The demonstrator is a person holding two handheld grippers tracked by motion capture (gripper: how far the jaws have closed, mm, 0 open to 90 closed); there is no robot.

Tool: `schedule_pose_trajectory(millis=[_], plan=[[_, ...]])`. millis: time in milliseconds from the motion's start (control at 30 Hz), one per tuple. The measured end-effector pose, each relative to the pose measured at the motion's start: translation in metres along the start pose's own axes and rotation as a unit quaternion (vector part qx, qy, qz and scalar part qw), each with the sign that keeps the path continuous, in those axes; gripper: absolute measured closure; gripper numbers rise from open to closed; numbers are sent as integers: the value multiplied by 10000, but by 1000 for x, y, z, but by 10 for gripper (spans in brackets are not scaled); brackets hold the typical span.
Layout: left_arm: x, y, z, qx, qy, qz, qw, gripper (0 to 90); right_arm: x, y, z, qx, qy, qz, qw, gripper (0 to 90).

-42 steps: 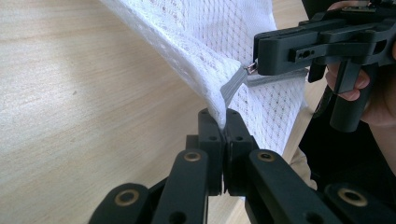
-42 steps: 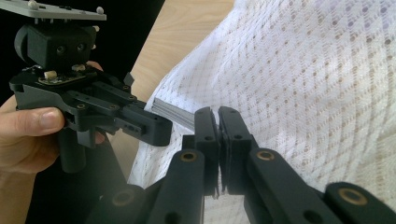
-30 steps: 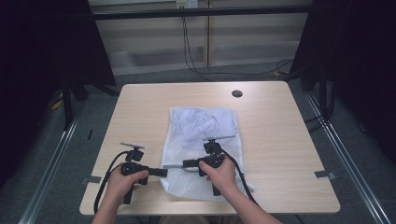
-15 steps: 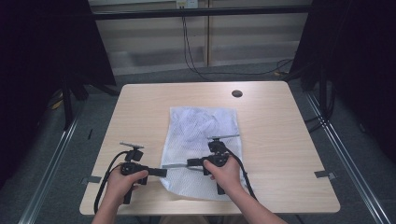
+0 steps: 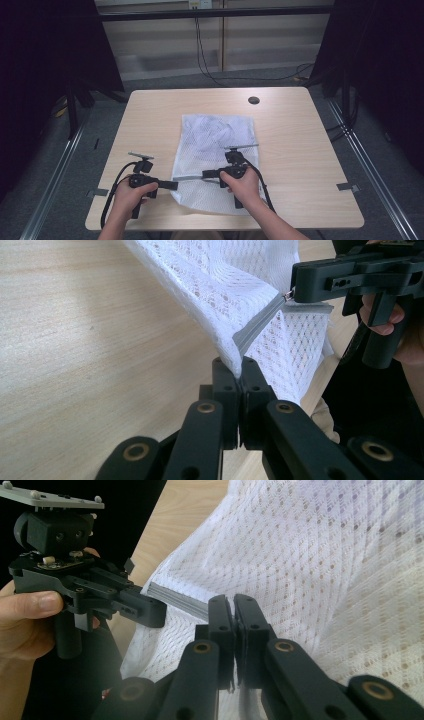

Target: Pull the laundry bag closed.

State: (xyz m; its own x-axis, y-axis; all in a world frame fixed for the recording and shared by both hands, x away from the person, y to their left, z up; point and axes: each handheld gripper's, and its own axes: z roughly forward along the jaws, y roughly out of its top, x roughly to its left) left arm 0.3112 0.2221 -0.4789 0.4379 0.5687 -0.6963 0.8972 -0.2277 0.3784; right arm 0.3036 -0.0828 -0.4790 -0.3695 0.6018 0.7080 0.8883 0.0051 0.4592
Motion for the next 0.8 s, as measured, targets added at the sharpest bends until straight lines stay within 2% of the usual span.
schedule_pose_trajectory(millis=[67, 100, 167, 200, 433, 500, 533, 633, 667, 767, 800], plan=[[-1, 0, 0, -3, -22, -47, 10000, 886, 0, 0, 0, 9, 24, 5, 10000, 873], [1, 0, -1, 44, -1, 85, 10000, 886, 0, 0, 0, 14, 23, 8, 10000, 873], [0, 0, 0, 18, -42, -17, 10000, 886, -1, 0, -1, 12, 22, 10, 10000, 872], [1, 1, -1, 74, -34, 100, 9999, 886, -1, 0, -1, 12, 22, 10, 10000, 872], [0, 1, 0, 73, -60, 65, 9999, 887, -1, 0, -2, 26, 36, 14, 10000, 872], [1, 1, -1, 62, 23, 96, 9999, 887, -1, 0, -2, 28, 38, 33, 10000, 872], [1, 1, -2, 87, 30, 78, 9999, 887, -1, 0, -2, 37, -22, 12, 10000, 872], [2, 0, -3, -43, -68, -11, 10000, 887, -4, 0, -5, 24, -43, 27, 10000, 872], [3, 0, -3, -4, -52, 52, 10000, 887, -5, -1, -6, 16, 9, 62, 10000, 872], [2, 0, -3, 33, -36, 72, 10000, 887, -5, 0, -7, 20, 10, 74, 10000, 872], [1, 0, -2, -22, -40, -27, 10000, 887, -5, 0, -7, 14, 26, 66, 10000, 872]])
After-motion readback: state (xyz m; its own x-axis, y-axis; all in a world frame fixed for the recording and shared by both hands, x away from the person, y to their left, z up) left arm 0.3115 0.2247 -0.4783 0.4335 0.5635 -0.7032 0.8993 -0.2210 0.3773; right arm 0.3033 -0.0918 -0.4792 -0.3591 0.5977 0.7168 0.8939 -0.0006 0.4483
